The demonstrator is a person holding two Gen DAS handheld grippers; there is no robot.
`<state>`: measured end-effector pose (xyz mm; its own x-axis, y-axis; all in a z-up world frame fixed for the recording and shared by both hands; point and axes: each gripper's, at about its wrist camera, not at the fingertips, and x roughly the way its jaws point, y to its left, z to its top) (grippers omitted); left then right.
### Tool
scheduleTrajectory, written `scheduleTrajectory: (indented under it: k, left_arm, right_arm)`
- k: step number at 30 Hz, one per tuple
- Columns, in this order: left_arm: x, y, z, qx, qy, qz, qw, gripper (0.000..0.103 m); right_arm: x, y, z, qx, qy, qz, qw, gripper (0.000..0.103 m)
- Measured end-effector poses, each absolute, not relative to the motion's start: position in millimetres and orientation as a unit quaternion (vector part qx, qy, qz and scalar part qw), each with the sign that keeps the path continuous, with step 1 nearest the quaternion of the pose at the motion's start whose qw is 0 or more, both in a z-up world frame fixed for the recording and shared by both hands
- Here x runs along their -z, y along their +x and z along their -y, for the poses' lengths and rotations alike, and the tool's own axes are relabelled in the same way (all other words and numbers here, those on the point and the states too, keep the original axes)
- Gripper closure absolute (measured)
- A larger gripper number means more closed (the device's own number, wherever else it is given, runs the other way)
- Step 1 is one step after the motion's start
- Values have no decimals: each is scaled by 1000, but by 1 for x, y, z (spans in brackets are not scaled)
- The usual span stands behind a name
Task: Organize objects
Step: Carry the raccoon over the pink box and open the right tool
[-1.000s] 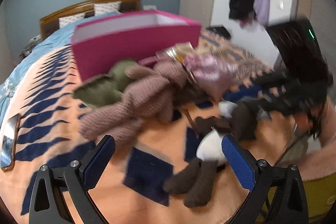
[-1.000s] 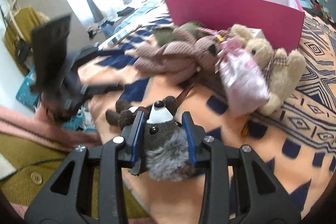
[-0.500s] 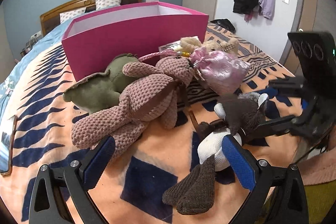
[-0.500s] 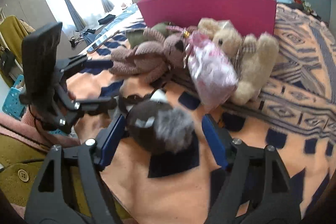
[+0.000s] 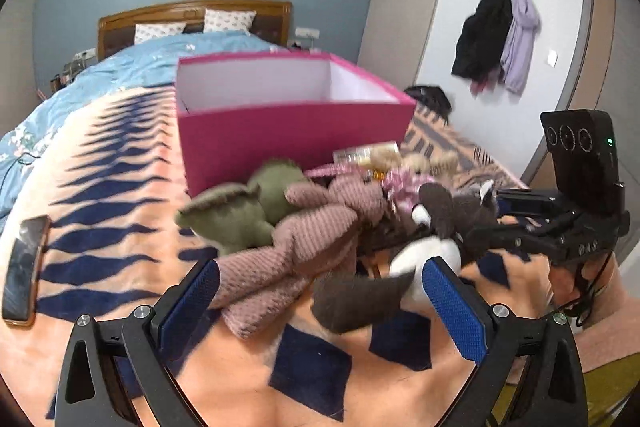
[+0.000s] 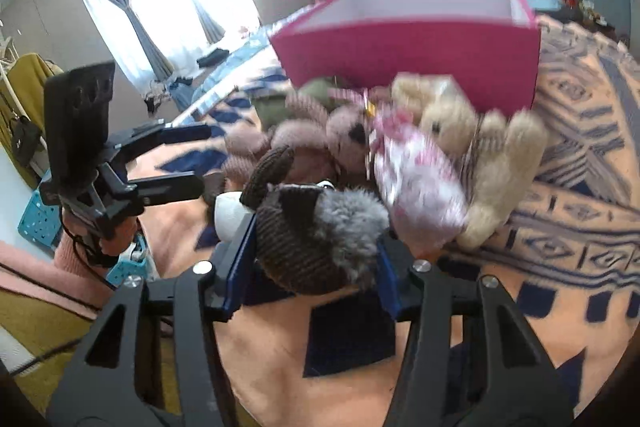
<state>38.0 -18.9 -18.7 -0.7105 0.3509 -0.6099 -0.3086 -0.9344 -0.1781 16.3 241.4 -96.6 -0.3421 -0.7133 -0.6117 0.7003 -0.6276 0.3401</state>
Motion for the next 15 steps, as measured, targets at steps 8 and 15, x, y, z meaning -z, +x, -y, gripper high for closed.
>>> scheduleTrajectory:
  k: [8,15]
  left_arm:
    - [-12,23,11,-931,-302,27,206,25]
    - [-25,-25,1,-924,-308,11,225,49]
  right_arm:
    - [56,-16,-239,848,342,27,405,47]
    - [25,-53,-214,854,316,24,412,47]
